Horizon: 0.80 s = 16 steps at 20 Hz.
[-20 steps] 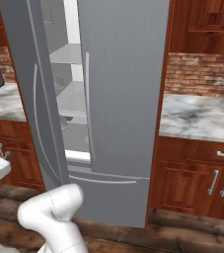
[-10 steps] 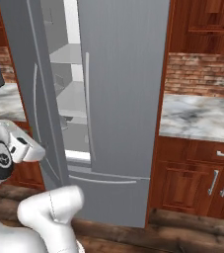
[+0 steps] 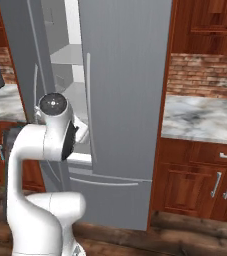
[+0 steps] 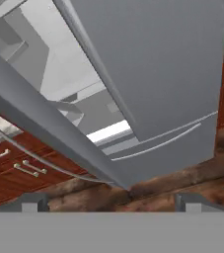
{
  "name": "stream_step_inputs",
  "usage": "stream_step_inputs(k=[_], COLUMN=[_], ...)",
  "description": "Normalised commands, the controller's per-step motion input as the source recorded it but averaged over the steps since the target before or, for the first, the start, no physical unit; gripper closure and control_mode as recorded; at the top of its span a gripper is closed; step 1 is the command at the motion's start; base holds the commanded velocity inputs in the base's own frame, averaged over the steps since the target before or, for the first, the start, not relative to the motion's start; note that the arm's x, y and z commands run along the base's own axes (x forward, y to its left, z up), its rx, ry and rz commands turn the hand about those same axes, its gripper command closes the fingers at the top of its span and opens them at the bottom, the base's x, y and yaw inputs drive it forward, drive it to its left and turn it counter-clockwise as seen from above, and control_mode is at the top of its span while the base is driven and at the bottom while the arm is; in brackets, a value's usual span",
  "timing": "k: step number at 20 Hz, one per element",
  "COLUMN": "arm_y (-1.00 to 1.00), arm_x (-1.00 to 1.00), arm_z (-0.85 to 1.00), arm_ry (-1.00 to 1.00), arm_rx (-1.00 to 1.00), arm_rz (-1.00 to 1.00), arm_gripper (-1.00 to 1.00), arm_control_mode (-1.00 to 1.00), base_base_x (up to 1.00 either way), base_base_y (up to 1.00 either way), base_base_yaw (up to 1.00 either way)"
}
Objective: Take the lemon wedge from the fridge and place it on the plate with fish on the dining counter.
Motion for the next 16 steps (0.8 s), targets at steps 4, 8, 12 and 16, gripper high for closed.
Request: stream_step_inputs(k=[4,8,12,16], arm_y=[-0.02,0.16,0.01,0.20], arm_x=[0.55,0.68,0.81,0.98], arm_z=[0.00,-0.01,-0.02,-0.04], arm_ry=[0.00,-0.02,0.00,0.01], arm_rx=[0.27,0.14,0.00,0.00], arm_rz=[0.36,0.20,0.00,0.00], arm_gripper=[-1.00,-1.00,-1.00,-1.00], arm_control_mode=[-1.00,-1.00,-1.00,-1.00], base_base_x=[0.00,0.00,0.00,0.00], base_base_y=[0.00,0.00,0.00,0.00], base_base_yaw=[0.00,0.00,0.00,0.00])
